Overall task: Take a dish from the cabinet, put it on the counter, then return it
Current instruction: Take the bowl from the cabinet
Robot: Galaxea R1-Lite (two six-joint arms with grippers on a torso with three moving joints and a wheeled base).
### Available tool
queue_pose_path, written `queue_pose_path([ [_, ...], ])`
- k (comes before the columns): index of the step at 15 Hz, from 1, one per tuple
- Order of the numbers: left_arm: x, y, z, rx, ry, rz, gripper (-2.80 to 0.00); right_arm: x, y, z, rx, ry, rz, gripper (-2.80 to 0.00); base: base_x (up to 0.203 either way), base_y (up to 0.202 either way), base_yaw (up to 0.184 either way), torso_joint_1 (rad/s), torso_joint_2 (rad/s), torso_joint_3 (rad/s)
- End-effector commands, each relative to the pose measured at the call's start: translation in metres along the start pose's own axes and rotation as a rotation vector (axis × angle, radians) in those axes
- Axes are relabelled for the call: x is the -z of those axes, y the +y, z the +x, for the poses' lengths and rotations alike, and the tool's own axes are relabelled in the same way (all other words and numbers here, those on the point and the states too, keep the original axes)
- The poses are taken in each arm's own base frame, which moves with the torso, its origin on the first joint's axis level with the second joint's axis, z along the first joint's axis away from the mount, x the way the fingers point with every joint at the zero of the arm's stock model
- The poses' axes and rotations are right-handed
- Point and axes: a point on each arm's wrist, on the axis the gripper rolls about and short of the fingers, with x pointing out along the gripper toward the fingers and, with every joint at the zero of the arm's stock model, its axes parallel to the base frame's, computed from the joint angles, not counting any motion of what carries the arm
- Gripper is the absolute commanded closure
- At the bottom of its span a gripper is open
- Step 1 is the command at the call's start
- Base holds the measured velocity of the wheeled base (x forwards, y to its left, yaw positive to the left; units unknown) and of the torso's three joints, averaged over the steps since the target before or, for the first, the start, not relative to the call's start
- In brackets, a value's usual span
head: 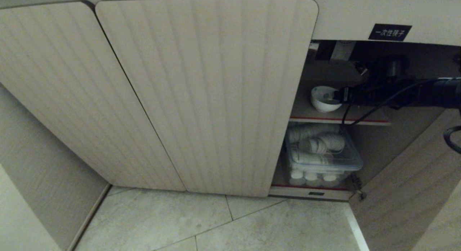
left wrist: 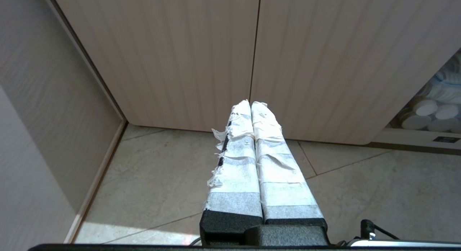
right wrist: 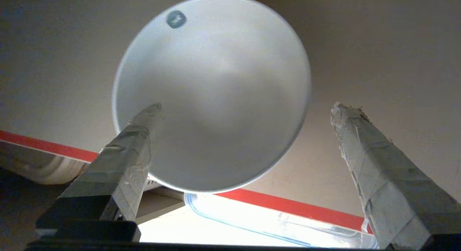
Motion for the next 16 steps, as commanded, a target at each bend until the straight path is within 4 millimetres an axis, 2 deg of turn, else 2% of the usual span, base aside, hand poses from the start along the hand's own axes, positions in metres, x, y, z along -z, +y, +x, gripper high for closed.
queue_pose_path([
  [1, 0.000, 0.000, 0.000, 0.000, -0.002, -0.001, 0.00, 0.001, 0.000, -0.001, -0.001, 0.014, -0.001, -2.80, 0.000, 0.000, 0.000, 0.000, 0.00, 0.000],
  [7, 0.000, 0.000, 0.000, 0.000, -0.002, -0.001, 0.00, 0.005, -0.003, 0.000, 0.009, 0.048, -0.019, -2.80, 0.000, 0.000, 0.000, 0.000, 0.00, 0.000],
  [16, 0.000, 0.000, 0.000, 0.001, -0.002, -0.001, 0.00, 0.018, -0.011, 0.012, 0.022, 0.076, -0.007, -2.80, 0.000, 0.000, 0.000, 0.000, 0.00, 0.000],
])
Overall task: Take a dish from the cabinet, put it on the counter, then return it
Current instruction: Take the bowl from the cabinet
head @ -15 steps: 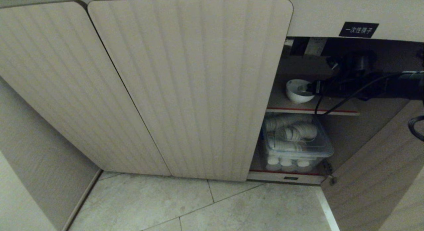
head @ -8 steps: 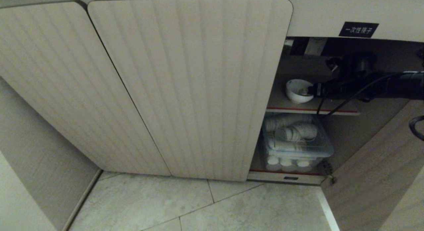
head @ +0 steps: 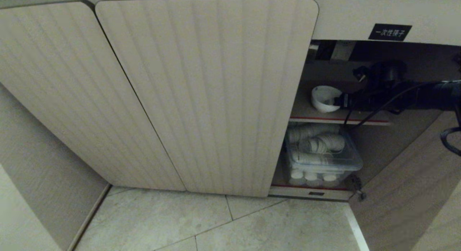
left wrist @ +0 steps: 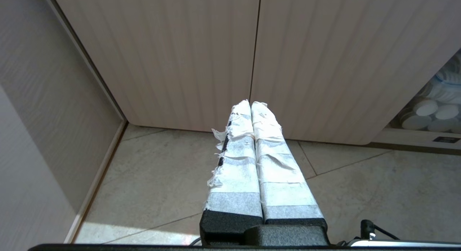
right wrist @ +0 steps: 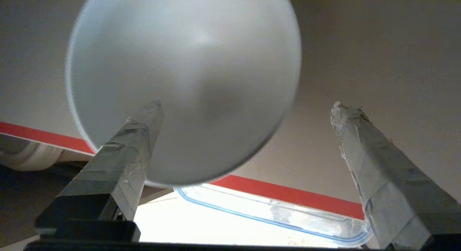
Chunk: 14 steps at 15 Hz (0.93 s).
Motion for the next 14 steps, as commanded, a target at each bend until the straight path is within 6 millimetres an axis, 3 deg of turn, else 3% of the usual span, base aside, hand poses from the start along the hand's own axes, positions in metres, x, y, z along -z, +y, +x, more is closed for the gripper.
queue_pose_path([
  [1, 0.0003, 0.0000, 0.0001, -0.001, 0.000, -0.001, 0.00, 0.0056, -0.0023, 0.0062, 0.000, 0.012, 0.004, -2.80, 0.000, 0.000, 0.000, 0.000, 0.00, 0.000],
  [14, 0.0003, 0.0000, 0.0001, -0.001, 0.000, -0.001, 0.00, 0.0085, -0.0026, 0.0134, -0.008, -0.002, 0.000, -2.80, 0.000, 0.000, 0.000, 0.000, 0.00, 0.000],
])
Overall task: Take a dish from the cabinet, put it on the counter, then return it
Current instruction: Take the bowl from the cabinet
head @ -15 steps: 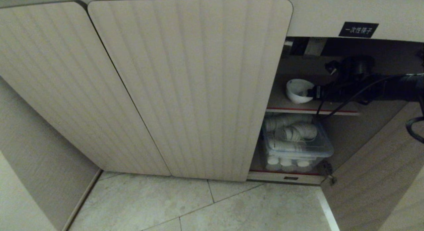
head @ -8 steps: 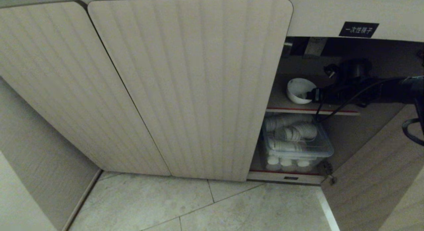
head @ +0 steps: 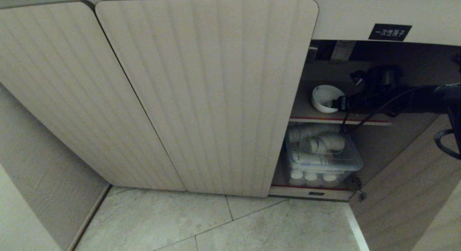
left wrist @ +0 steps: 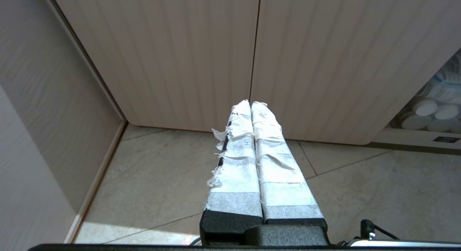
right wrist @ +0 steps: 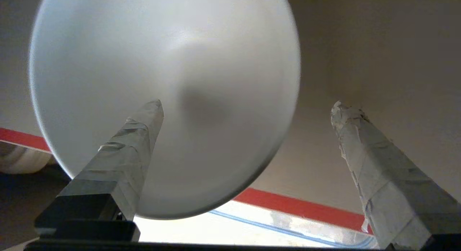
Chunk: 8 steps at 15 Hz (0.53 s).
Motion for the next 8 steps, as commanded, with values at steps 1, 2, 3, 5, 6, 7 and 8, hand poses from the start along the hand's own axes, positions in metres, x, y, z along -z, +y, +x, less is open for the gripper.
queue_pose_path([
  [1, -0.0001, 0.0000, -0.0001, -0.001, -0.001, 0.000, 0.00, 0.0010, -0.0004, 0.0016, -0.002, -0.001, 0.001, -2.80, 0.000, 0.000, 0.000, 0.000, 0.00, 0.000],
  [2, -0.0001, 0.0000, -0.0001, -0.001, -0.001, 0.000, 0.00, 0.0006, -0.0003, 0.0014, -0.002, -0.002, 0.000, -2.80, 0.000, 0.000, 0.000, 0.000, 0.00, 0.000],
  [3, 0.0003, 0.0000, 0.0001, -0.001, 0.000, 0.000, 0.00, 0.0005, 0.0004, 0.0016, -0.003, -0.003, -0.001, -2.80, 0.000, 0.000, 0.000, 0.000, 0.00, 0.000],
  [5, 0.0001, 0.0000, 0.0000, -0.001, 0.000, 0.000, 0.00, 0.0008, 0.0013, 0.0022, -0.005, -0.005, -0.002, -2.80, 0.000, 0.000, 0.000, 0.000, 0.00, 0.000],
  [6, -0.0001, 0.0000, -0.0001, -0.001, -0.001, 0.000, 0.00, 0.0007, 0.0017, 0.0025, -0.006, -0.006, -0.003, -2.80, 0.000, 0.000, 0.000, 0.000, 0.00, 0.000],
  [7, -0.0001, 0.0000, -0.0001, -0.001, -0.001, 0.000, 0.00, 0.0005, 0.0024, 0.0027, -0.008, -0.007, -0.004, -2.80, 0.000, 0.000, 0.000, 0.000, 0.00, 0.000],
  [8, 0.0000, 0.0000, 0.0000, -0.001, -0.001, 0.000, 0.00, 0.0008, 0.0031, 0.0030, -0.009, -0.006, -0.004, -2.80, 0.000, 0.000, 0.000, 0.000, 0.00, 0.000],
])
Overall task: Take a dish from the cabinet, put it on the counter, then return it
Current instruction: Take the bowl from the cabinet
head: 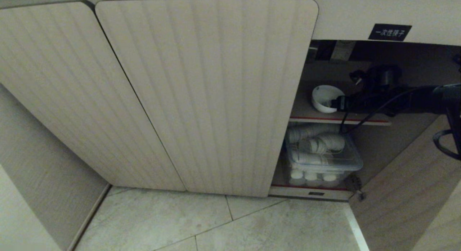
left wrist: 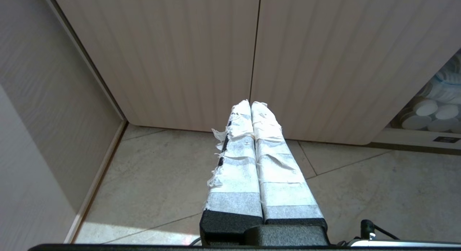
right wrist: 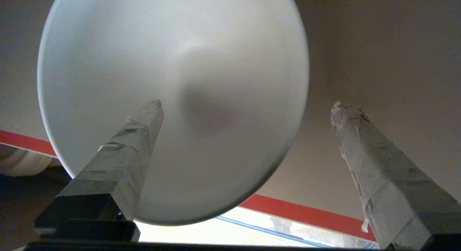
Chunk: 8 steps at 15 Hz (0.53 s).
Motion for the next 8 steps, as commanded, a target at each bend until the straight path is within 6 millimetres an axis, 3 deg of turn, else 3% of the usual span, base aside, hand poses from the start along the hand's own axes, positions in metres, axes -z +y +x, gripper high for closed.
queue_pose_path([
  [1, -0.0001, 0.0000, -0.0001, -0.001, -0.001, -0.001, 0.00, 0.0003, 0.0015, 0.0010, -0.005, 0.000, -0.002, 0.00, 0.000, 0.000, 0.000, 0.000, 0.00, 0.000],
  [8, -0.0001, 0.0000, 0.0000, -0.001, -0.001, -0.001, 0.00, 0.0004, 0.0072, 0.0031, -0.016, -0.005, -0.005, 0.00, 0.000, 0.000, 0.000, 0.000, 0.00, 0.000],
])
